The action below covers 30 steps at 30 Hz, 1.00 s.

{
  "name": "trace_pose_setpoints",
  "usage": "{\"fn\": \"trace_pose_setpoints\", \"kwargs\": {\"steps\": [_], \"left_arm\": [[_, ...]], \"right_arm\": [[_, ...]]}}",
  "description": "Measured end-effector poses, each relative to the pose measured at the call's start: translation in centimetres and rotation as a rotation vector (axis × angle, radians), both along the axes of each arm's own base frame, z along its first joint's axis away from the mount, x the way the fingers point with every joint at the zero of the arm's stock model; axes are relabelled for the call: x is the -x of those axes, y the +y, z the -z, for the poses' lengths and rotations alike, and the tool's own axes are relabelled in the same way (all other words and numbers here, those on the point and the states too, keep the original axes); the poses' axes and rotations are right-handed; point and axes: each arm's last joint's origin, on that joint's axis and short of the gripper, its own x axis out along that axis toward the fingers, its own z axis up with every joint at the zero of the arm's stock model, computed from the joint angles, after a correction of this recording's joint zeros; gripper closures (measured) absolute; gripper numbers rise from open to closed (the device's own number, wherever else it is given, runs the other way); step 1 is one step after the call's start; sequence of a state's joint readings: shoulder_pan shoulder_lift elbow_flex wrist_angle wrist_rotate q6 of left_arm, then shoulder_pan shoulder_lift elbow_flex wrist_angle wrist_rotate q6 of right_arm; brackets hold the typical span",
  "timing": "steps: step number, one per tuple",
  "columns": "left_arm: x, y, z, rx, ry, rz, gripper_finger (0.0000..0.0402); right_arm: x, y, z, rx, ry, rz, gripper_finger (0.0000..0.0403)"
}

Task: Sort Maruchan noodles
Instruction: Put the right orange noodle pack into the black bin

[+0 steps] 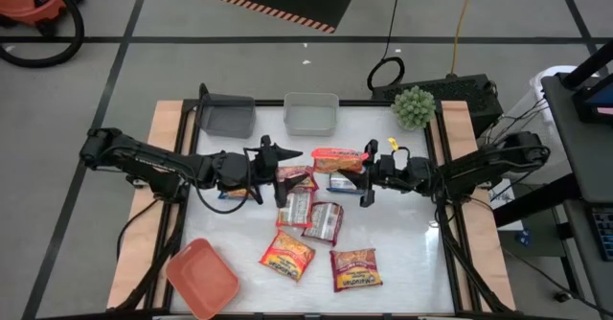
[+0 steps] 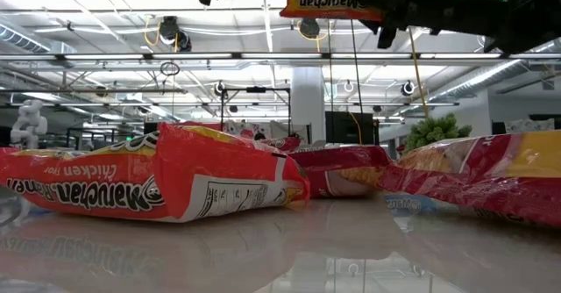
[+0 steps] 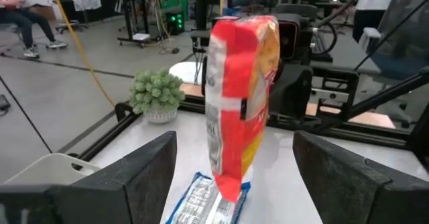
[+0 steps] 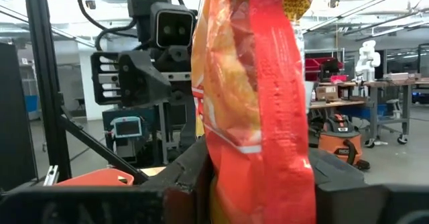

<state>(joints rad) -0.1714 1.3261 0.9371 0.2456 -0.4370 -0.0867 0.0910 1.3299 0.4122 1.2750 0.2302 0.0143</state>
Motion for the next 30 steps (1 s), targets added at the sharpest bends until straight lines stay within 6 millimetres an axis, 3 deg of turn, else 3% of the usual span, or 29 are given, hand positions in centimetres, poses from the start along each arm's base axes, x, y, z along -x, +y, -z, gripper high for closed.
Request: {"fn": "trace_pose_setpoints", "kwargs": {"steps": [11, 14, 30], "left_arm": [[-2.3, 0.7, 1.4, -0.046, -0.043, 0.041, 0.0099], [-2.7, 1.1, 1.4, -0.021, -0.08, 0.125, 0.0105], [-4.6, 1.6, 3.0, -0.014, -0.128, 0.214, 0.0211]], "right_arm": [[-0.6, 0.2, 0.9, 0.015, 0.021, -0.051, 0.0293], [-0.6, 0.3, 0.8, 0.027, 0.018, -0.095, 0.0294], [-0.6, 0.3, 0.9, 0.033, 0.026, -0.069, 0.0291]]}}
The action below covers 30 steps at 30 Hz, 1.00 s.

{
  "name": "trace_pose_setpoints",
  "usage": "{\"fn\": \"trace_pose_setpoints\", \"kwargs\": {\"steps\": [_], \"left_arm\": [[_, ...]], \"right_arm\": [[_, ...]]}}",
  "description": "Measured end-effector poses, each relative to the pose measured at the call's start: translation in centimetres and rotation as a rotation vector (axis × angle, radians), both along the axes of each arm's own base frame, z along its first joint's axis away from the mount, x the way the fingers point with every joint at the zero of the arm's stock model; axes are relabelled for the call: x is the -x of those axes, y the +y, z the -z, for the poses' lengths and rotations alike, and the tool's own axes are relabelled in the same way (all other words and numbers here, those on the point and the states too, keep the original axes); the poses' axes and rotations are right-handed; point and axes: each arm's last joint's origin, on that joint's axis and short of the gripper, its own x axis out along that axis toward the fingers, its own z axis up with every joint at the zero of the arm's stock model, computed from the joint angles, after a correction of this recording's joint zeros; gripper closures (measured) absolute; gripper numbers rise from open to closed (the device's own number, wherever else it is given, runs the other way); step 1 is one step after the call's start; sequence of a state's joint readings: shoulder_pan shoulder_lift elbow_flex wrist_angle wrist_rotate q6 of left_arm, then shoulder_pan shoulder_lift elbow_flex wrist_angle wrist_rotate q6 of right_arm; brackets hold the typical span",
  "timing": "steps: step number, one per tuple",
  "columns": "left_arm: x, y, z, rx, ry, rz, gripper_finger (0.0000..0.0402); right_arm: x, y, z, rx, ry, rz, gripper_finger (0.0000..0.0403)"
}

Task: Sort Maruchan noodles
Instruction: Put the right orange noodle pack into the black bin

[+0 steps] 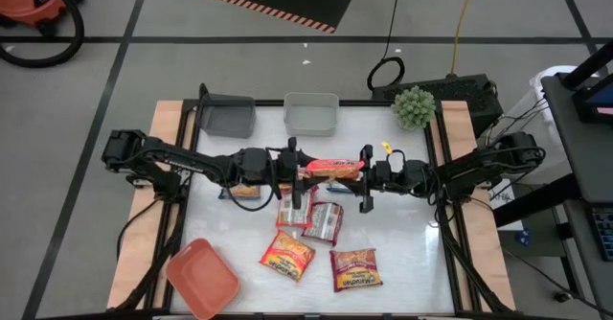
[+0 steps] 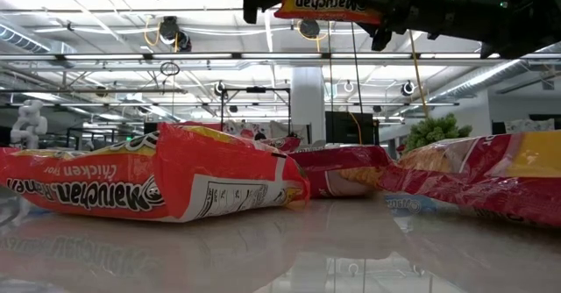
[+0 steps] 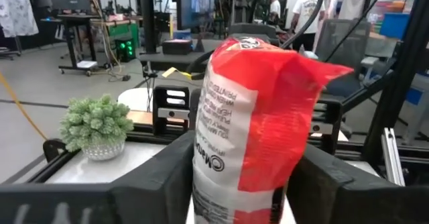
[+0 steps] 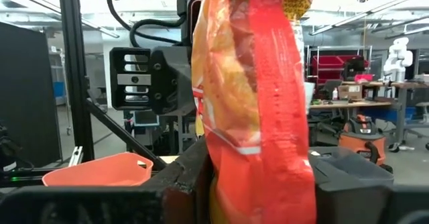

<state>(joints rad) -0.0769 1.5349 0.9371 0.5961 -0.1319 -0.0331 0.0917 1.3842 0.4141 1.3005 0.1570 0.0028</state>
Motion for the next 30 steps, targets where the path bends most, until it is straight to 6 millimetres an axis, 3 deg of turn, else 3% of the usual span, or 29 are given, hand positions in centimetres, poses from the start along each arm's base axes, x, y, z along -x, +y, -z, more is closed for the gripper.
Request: {"fn": "trace_pose_setpoints", "kwargs": {"steps": [5, 22, 30], "left_arm": [[0.0, 0.0, 0.0, -0.02, 0.004, 0.0, 0.0253], [0.3, -0.1, -0.1, -0.03, 0.031, 0.039, 0.0252], [1.5, -0.1, -1.2, -0.042, 0.061, 0.042, 0.0252]], "right_arm": [[0.0, 0.0, 0.0, 0.012, 0.003, 0.002, 0.029], [0.2, 0.0, -0.2, -0.013, 0.006, 0.0, 0.0288], [1.4, -0.1, -1.3, -0.041, 0.078, -0.007, 0.022]]}}
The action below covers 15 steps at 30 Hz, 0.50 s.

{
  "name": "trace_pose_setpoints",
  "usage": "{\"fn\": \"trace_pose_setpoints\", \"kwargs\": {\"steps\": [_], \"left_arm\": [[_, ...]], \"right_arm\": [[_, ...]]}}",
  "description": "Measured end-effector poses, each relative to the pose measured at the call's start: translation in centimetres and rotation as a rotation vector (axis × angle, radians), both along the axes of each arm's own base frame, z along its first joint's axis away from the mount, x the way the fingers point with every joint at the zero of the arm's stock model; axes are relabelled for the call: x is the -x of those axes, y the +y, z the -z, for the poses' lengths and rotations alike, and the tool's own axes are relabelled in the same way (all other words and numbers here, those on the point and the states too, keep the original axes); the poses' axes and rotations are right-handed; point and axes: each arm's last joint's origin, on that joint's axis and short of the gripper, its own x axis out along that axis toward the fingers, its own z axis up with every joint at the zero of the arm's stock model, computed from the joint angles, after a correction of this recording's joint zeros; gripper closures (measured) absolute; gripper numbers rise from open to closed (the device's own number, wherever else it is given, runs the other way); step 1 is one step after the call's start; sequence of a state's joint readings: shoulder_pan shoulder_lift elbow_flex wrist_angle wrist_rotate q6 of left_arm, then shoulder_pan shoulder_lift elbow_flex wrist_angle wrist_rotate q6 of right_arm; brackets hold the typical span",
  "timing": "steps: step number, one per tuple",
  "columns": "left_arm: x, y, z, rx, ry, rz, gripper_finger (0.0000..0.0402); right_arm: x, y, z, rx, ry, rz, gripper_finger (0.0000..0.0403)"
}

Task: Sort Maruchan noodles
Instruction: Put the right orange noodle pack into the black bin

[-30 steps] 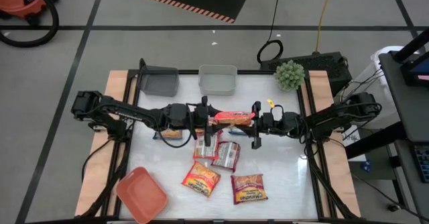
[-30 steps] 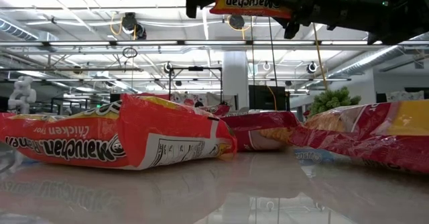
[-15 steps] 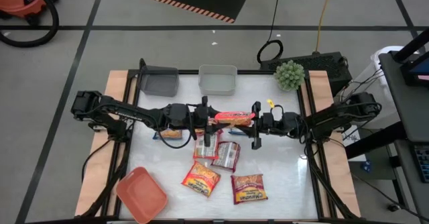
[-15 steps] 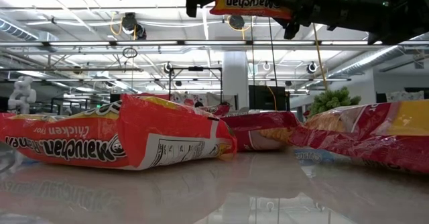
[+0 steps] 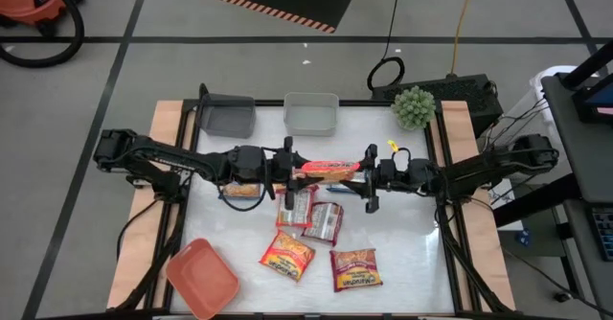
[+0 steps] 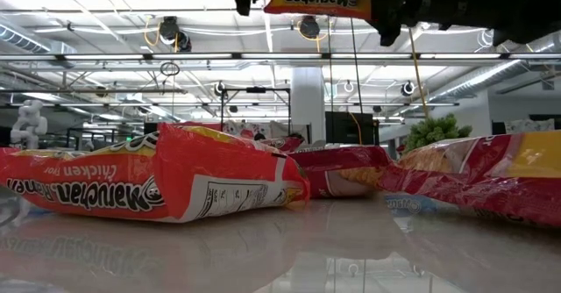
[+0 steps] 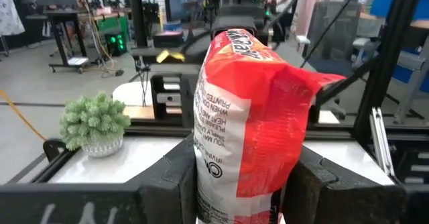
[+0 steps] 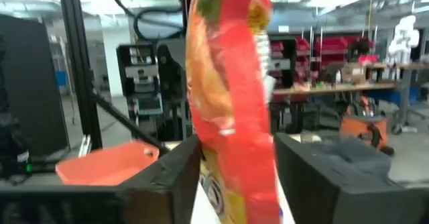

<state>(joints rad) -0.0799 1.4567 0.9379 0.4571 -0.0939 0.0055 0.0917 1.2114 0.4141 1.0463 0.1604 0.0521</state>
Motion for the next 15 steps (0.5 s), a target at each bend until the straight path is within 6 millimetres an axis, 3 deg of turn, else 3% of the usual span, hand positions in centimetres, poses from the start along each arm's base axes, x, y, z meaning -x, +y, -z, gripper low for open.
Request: {"fn": "trace_pose_setpoints", "kwargs": {"steps": [8, 15], "left_arm": [[1.8, 0.2, -0.9, -0.028, 0.078, -0.023, 0.0252], [3.3, 0.7, -1.6, -0.04, 0.137, -0.141, 0.0252]], "right_arm": [[2.3, -0.3, -1.0, 0.003, 0.128, 0.008, 0.0158], [4.8, -0.5, -1.7, 0.013, 0.208, 0.007, 0.0162]]}}
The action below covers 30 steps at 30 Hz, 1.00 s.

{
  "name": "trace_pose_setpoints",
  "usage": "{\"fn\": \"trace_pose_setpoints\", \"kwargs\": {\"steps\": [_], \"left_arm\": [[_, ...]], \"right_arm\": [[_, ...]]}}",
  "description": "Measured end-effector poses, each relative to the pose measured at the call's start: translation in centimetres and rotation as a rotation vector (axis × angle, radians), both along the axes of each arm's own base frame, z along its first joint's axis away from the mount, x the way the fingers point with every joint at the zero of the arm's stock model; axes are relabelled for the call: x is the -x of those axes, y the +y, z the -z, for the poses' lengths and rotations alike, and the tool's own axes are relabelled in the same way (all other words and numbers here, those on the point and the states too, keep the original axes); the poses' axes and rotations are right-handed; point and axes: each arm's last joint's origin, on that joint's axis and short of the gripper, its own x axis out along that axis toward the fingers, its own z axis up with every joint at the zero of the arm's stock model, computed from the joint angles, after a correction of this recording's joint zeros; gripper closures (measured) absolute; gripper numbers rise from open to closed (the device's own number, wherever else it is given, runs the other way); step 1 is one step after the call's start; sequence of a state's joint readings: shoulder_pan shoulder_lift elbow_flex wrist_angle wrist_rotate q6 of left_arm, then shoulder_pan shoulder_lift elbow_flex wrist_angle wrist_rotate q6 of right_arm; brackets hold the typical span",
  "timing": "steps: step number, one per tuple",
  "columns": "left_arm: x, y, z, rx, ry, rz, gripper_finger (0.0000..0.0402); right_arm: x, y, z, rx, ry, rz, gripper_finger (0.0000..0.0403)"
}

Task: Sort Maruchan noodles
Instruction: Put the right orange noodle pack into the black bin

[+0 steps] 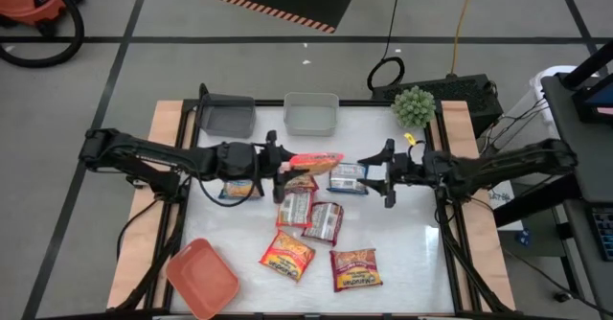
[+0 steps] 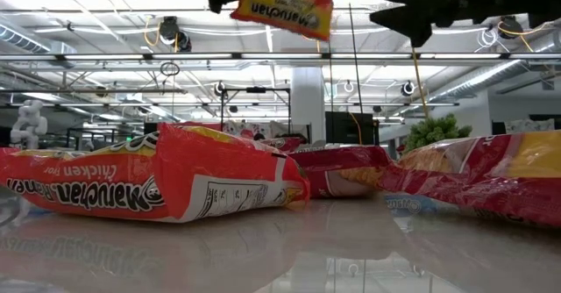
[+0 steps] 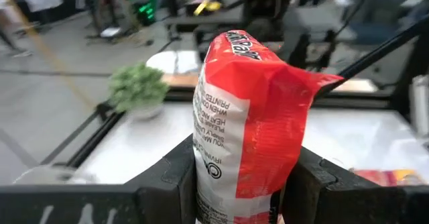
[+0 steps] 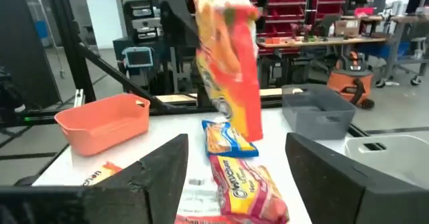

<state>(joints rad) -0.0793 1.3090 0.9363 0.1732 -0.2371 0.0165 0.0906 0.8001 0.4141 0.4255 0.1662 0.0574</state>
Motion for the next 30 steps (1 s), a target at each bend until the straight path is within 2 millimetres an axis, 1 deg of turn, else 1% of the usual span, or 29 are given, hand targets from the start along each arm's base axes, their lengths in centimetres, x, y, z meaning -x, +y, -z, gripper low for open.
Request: {"fn": "trace_pose_setpoints", "kwargs": {"steps": [5, 9, 18, 23, 30], "left_arm": [[1.3, 1.1, -0.3, -0.017, 0.062, -0.118, 0.0252], [2.7, 2.5, -0.8, 0.005, 0.093, -0.178, 0.0252], [6.2, 6.4, -1.4, 0.071, 0.185, -0.37, 0.0252], [7.8, 8.0, -1.4, 0.106, 0.225, -0.459, 0.0252], [9.7, 10.1, -0.6, 0.15, 0.34, -0.588, 0.0252]], "right_arm": [[1.2, -0.2, -0.1, 0.008, 0.042, 0.038, 0.0174], [1.6, -0.3, 0.1, 0.044, 0.079, 0.043, 0.018], [1.6, -0.3, 0.7, 0.101, 0.142, 0.037, 0.0183], [1.5, -0.3, 0.8, 0.113, 0.148, 0.035, 0.0184], [1.4, -0.3, 0.9, 0.116, 0.155, 0.041, 0.0184]]}}
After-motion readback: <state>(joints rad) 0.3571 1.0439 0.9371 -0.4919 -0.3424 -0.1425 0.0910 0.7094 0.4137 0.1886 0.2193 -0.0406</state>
